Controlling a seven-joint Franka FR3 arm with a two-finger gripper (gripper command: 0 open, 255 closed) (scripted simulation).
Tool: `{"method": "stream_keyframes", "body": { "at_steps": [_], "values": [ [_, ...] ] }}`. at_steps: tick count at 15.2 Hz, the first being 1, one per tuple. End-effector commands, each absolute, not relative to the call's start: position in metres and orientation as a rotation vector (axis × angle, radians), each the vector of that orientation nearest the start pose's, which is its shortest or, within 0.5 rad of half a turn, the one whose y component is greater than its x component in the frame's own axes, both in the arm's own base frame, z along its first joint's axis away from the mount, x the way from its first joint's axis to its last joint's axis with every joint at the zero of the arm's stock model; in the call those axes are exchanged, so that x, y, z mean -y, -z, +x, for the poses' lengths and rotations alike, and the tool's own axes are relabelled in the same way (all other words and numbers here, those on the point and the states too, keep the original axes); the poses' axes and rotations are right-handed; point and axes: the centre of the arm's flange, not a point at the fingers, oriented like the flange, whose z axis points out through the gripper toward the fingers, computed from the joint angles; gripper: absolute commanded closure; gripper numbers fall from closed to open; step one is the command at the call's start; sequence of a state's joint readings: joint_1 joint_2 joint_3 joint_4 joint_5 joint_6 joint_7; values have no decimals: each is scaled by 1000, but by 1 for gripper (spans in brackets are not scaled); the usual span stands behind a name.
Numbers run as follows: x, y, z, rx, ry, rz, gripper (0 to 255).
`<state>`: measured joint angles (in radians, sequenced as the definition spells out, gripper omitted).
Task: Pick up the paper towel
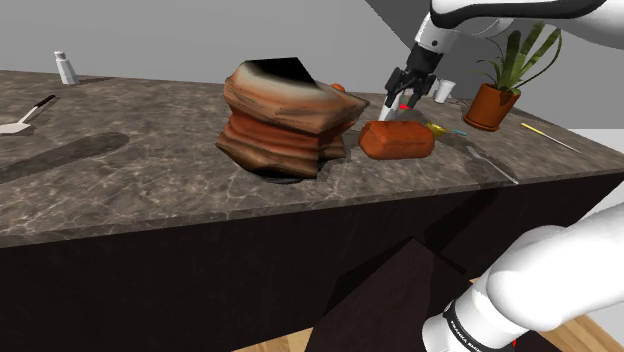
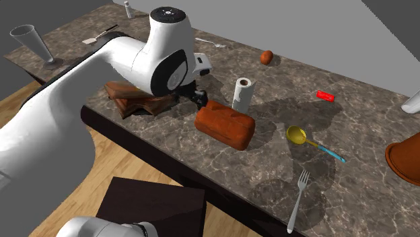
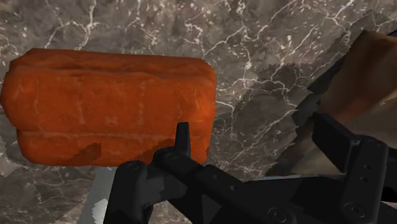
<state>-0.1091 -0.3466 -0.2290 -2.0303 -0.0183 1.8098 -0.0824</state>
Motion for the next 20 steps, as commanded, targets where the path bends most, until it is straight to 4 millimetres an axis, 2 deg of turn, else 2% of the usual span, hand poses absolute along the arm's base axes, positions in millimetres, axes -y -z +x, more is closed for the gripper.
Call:
{"method": "stream_keyframes", "body": {
  "at_steps": [1, 16, 20],
  "values": [
    [193, -600, 447, -391, 211, -3085, 0],
    [352, -627, 535, -498, 317, -3120, 0],
    [352, -611, 535, -498, 317, -3120, 0]
  ]
}}
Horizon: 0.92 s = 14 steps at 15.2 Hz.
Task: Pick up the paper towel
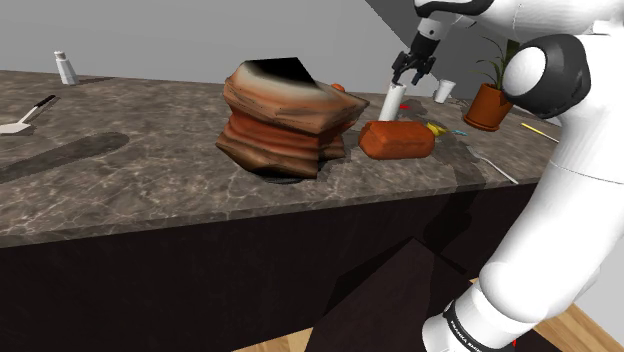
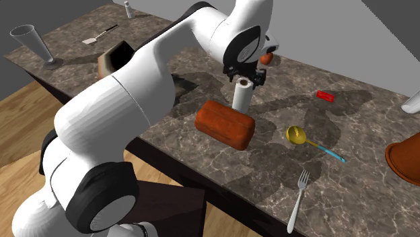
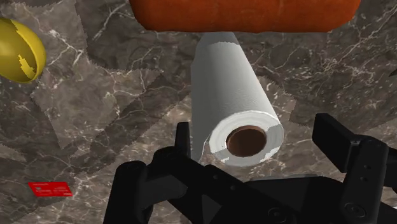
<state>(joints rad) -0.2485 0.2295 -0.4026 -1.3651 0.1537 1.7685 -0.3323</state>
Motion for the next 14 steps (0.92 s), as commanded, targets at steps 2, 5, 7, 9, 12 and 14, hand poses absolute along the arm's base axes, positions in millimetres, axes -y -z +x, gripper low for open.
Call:
{"method": "stream_keyframes", "body": {
  "at_steps": [2, 5, 7, 9, 12, 14],
  "values": [
    [352, -600, 535, -498, 317, -3120, 0],
    [352, -587, 535, -498, 317, -3120, 0],
    [352, -587, 536, -498, 317, -3120, 255],
    [352, -587, 536, -498, 317, -3120, 255],
    [352, -587, 536, -498, 317, -3120, 255],
    [352, -587, 536, -498, 317, -3120, 255]
  ]
}}
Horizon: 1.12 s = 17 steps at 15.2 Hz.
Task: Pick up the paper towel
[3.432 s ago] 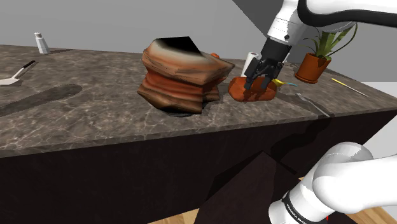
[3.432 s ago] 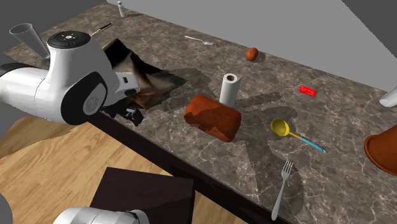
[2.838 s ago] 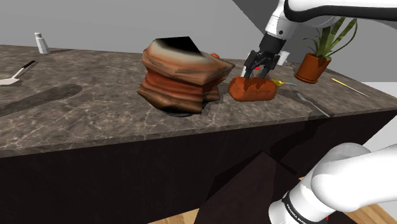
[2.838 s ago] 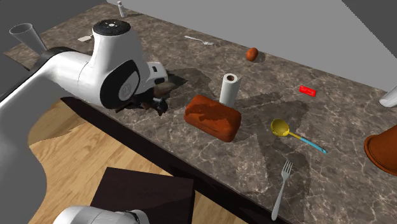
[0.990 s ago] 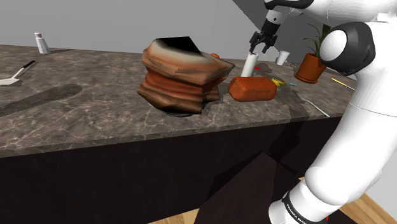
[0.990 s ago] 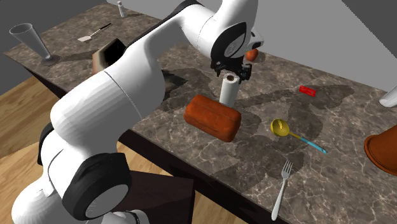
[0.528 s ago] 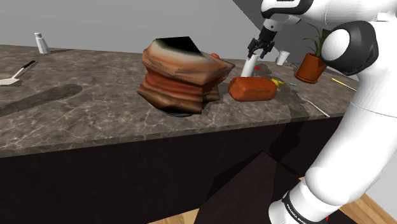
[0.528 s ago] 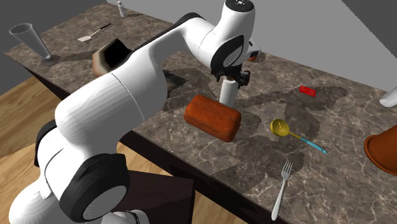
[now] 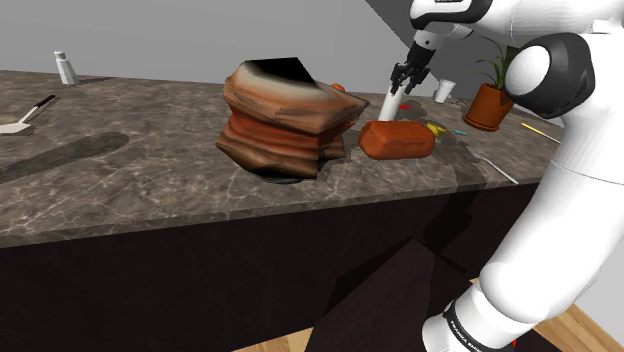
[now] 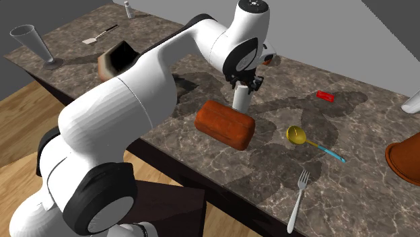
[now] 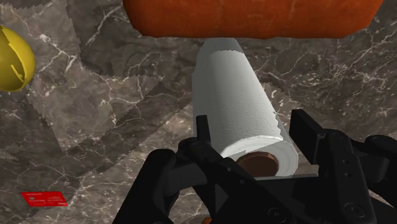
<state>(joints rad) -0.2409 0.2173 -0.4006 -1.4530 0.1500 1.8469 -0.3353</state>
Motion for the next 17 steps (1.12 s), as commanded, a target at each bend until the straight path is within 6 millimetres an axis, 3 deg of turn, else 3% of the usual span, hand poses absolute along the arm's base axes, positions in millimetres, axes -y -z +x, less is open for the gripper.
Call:
{"method": "stream_keyframes", "body": {
  "at_steps": [1, 17],
  "values": [
    [352, -587, 536, -498, 317, -3120, 255],
    [352, -666, 535, -498, 317, -3120, 255]
  ]
}}
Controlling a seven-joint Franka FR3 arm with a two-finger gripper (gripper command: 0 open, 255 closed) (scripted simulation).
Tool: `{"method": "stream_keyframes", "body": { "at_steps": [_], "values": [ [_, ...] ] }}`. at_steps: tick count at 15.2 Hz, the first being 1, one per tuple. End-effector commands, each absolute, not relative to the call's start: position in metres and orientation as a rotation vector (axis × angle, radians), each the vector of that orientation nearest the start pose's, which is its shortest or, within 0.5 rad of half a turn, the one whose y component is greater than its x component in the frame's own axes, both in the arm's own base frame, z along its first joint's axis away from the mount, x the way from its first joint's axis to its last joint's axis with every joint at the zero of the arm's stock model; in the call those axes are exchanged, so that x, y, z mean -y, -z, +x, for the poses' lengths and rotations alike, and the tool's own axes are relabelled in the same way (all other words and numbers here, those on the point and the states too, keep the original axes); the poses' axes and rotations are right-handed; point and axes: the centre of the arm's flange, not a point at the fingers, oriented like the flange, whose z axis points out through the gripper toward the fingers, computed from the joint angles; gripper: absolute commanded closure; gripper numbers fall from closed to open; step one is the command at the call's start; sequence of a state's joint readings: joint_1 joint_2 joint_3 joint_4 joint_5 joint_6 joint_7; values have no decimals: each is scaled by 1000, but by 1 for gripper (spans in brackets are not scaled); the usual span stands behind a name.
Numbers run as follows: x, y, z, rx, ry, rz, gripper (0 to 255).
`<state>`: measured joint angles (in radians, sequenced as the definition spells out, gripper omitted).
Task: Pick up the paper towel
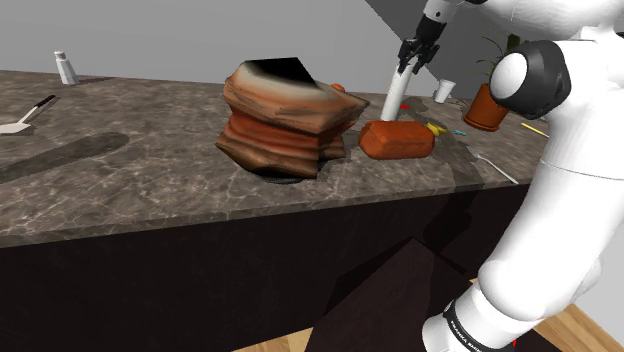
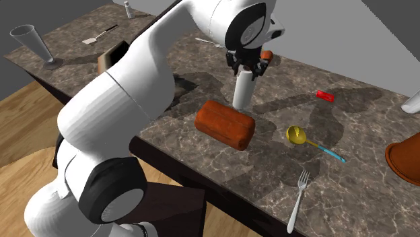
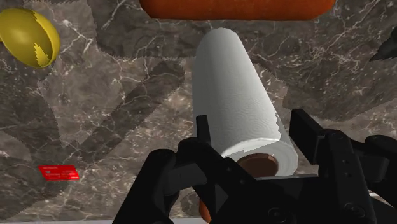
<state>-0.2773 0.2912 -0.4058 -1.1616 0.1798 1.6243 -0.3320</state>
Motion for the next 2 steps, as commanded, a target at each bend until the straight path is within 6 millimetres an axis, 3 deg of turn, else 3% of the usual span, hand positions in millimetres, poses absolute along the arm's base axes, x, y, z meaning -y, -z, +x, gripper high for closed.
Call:
{"method": "stream_keyframes", "body": {
  "at_steps": [1, 2],
  "values": [
    [352, -667, 535, -498, 317, -3120, 255],
    [352, -667, 535, -498, 317, -3120, 255]
  ]
}}
